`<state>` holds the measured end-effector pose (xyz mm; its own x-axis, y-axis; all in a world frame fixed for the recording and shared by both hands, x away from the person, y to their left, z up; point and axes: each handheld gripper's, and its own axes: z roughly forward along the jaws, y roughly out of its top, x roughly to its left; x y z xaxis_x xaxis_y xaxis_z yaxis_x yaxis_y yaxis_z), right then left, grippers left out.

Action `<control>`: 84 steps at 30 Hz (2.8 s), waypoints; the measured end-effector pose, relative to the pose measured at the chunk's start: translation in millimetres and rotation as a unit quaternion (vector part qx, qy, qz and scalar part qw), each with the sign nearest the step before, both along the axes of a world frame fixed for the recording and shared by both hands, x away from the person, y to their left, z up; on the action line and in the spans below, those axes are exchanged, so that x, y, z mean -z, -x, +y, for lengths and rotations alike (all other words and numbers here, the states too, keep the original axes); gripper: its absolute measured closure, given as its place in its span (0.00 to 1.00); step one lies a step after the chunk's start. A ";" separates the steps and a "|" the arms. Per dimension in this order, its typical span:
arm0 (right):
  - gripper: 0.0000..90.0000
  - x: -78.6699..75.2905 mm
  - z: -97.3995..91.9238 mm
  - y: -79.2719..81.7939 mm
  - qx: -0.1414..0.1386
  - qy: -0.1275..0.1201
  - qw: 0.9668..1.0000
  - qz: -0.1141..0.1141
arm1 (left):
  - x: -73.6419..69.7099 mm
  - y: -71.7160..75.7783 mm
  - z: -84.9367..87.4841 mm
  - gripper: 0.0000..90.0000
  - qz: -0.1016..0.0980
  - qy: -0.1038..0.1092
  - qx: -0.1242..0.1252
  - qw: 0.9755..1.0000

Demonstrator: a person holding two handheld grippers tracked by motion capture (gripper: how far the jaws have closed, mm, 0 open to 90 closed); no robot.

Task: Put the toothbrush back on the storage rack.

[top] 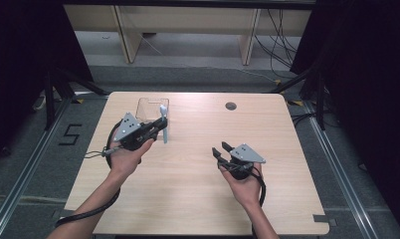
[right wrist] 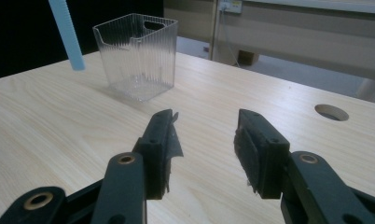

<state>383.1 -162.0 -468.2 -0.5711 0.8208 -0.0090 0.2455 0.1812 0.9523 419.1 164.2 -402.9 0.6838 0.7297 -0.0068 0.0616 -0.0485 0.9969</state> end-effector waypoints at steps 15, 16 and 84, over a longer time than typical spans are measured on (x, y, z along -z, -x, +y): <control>0.63 10.2 -8.3 1.5 0.012 -0.014 1.000 -0.002 | -2.1 -2.8 19.4 0.94 -0.001 0.004 -0.025 1.000; 0.63 9.9 -9.9 1.5 0.016 -0.004 1.000 -0.009 | -2.1 -3.2 20.9 0.94 -0.002 0.003 -0.026 1.000; 0.63 16.6 -11.2 1.9 0.024 -0.006 1.000 0.008 | -14.3 -45.1 60.6 0.94 -0.024 0.026 -0.102 0.994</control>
